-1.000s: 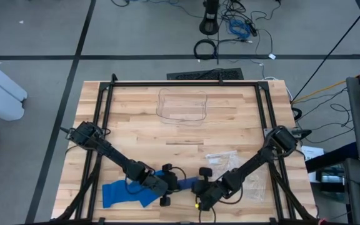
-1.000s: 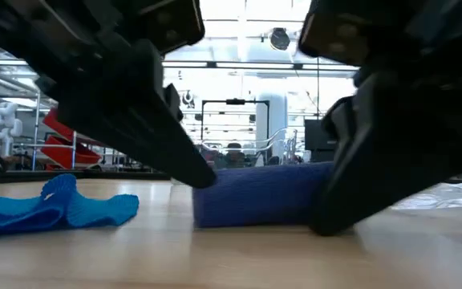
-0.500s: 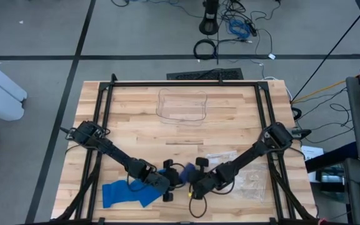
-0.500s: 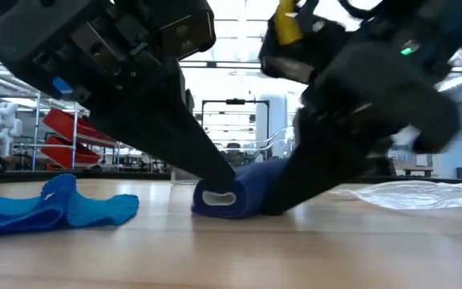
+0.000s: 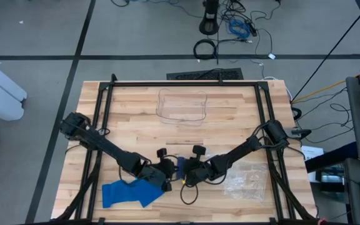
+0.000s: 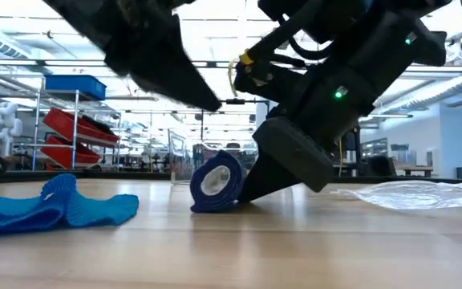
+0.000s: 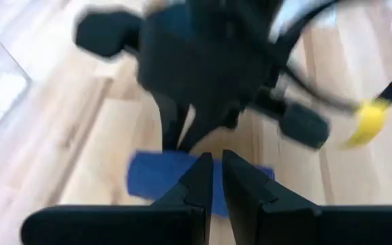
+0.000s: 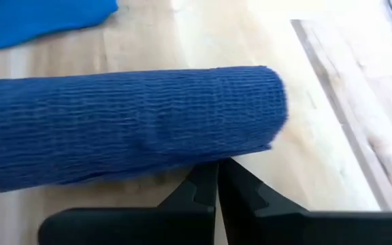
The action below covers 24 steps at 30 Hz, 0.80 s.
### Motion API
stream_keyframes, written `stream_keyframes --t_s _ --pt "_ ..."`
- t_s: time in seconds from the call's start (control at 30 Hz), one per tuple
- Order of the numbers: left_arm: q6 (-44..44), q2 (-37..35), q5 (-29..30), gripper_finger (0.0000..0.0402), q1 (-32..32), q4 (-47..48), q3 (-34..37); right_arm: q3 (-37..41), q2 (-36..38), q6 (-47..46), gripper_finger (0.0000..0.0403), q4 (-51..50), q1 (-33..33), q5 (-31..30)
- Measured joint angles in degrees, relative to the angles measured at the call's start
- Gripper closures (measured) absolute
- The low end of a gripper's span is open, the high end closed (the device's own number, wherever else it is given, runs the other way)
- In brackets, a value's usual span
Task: Roll bandage
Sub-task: Prepare the transparent zip bag
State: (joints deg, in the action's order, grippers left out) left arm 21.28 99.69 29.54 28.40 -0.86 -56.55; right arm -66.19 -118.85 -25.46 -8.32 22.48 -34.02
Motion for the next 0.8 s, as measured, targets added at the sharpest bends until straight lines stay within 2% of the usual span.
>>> stream_keyframes --t_s 0.13,0.23,0.4,0.6,0.8 --pt "-1.3 -2.4 0.9 0.0361 0.0 0.5 0.0 0.0 0.6 -1.9 0.0403 -2.1 0.8 -0.4" --pt "-2.1 -3.1 1.0 0.0361 0.2 1.4 0.0 0.1 2.1 -5.9 0.0402 -7.2 2.6 -0.5" --pt "0.1 -3.0 1.0 0.0361 0.5 3.9 0.0 0.3 5.0 -13.0 0.0402 -16.3 7.0 0.7" --pt "-0.8 -3.0 2.7 0.0361 0.5 2.1 0.0 0.4 7.5 -19.8 0.0401 -23.5 11.9 1.5" --pt "-3.8 -3.0 3.6 0.0361 -0.6 1.3 -0.1 0.3 8.9 -28.2 0.035 -36.9 14.2 0.8"
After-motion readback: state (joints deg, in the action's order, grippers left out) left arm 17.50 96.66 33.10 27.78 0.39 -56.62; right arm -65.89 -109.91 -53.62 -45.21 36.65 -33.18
